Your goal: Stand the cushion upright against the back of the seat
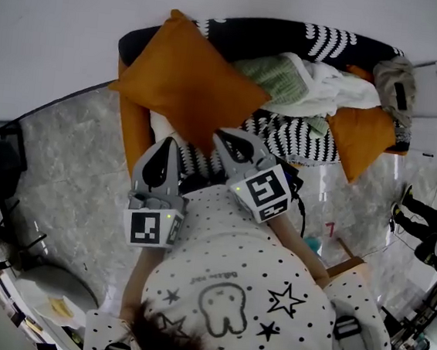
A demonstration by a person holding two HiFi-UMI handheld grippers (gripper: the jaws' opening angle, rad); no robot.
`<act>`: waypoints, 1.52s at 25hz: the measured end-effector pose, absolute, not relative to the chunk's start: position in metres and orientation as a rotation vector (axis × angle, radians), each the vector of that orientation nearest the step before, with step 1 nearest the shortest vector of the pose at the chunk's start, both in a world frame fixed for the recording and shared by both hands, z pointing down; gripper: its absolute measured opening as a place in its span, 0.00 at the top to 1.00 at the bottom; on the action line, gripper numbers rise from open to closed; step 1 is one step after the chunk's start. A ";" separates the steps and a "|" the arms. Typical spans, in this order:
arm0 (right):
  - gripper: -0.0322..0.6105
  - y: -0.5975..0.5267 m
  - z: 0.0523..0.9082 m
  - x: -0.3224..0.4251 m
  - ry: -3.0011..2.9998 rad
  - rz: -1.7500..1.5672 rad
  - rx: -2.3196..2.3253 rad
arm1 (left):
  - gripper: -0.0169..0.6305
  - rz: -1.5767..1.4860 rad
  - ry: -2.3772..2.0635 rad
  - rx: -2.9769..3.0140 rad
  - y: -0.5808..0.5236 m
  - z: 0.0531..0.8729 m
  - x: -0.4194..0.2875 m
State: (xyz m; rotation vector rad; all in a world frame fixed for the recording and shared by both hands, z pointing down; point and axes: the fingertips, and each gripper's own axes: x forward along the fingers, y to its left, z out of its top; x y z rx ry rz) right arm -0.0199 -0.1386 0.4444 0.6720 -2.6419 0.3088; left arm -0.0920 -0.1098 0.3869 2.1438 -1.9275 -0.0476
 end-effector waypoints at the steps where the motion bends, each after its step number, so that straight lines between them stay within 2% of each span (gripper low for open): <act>1: 0.95 -0.139 0.444 -0.020 -2.642 0.308 0.672 | 0.97 -0.049 -1.929 2.142 -0.110 0.387 -0.093; 38: 0.95 -0.142 0.446 -0.016 -2.650 0.297 0.700 | 0.97 -0.052 -1.933 2.147 -0.110 0.386 -0.093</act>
